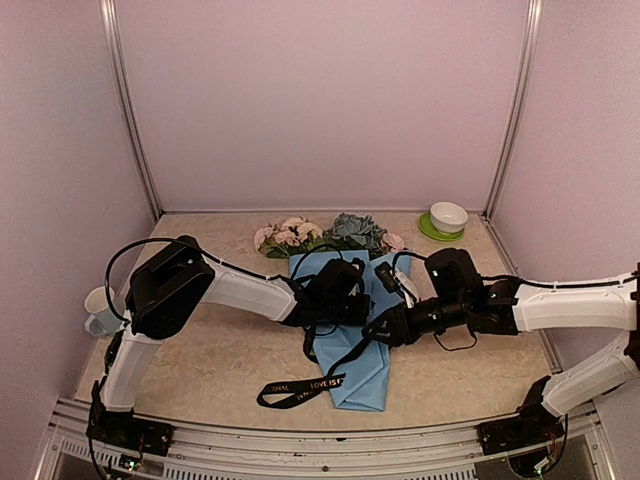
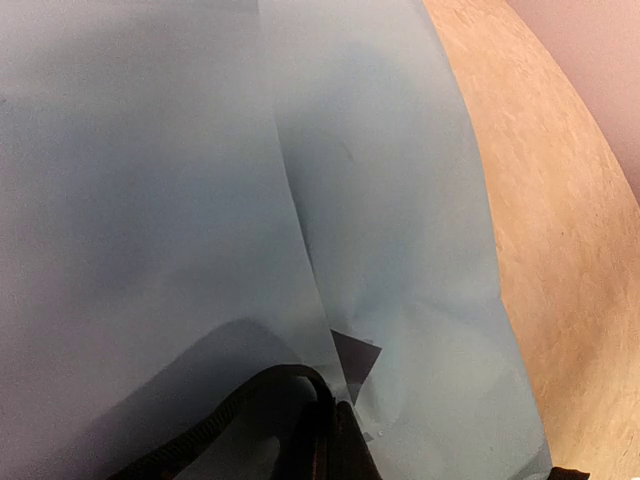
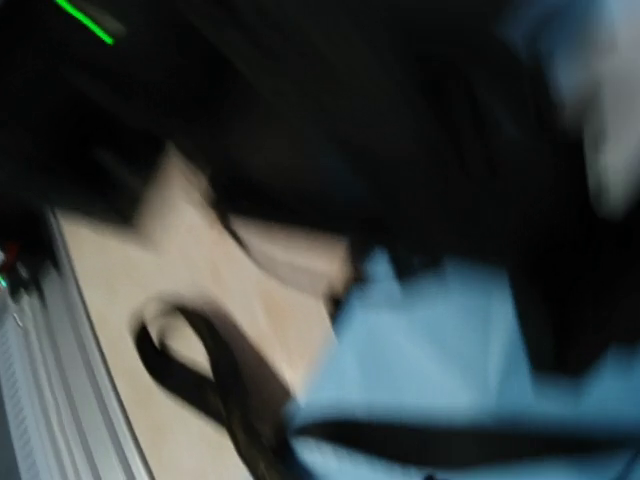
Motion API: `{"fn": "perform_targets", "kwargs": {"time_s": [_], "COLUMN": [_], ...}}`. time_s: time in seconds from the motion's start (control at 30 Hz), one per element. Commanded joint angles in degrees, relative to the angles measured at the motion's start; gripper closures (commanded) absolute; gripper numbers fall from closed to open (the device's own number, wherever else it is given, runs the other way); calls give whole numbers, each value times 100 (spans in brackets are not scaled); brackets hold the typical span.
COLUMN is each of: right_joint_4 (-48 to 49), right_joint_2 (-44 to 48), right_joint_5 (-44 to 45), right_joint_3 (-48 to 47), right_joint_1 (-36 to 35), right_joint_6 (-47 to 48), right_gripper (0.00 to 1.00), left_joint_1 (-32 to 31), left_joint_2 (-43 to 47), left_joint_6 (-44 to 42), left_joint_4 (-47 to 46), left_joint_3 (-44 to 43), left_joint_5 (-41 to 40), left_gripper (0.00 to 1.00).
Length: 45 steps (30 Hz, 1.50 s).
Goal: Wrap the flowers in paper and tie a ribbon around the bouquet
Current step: Place the right side of the ribbon on the folded bouquet, then cross the ribbon over the folded bouquet.
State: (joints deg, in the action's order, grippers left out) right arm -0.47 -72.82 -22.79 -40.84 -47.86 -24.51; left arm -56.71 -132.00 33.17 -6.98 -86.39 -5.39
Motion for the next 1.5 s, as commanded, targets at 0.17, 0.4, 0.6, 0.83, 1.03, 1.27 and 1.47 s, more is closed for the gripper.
{"fn": "perform_targets", "kwargs": {"time_s": [0.17,0.4,0.6,0.83,1.03,1.27,1.47], "right_joint_4": [322,457,768,1263,1977,1894,1930], "right_joint_2": [-1230,-1624,-2347,-2657,-2896,-2884,-3054], "right_joint_5": [9,-69,-221,-258,-679,-696,-670], "right_joint_3": [151,329,-58,-175,64,-198,-170], "right_joint_1": [260,259,267,327,592,628,741], "right_joint_6": [-1819,-1999,-2059,-2145,-2326,-2004,-2004], "right_gripper": [64,53,64,85,95,100,100], "left_joint_1": [91,98,92,85,63,63,-19], "left_joint_2": [-45,-58,-37,-16,89,227,583], "left_joint_6": [5,52,63,75,8,-29,-286], "left_joint_4": [352,312,302,245,152,74,-250], "left_joint_3": [188,145,151,197,236,320,476], "left_joint_5": [-115,-18,-23,25,56,89,378], "left_gripper": [100,100,100,100,100,100,100]}}
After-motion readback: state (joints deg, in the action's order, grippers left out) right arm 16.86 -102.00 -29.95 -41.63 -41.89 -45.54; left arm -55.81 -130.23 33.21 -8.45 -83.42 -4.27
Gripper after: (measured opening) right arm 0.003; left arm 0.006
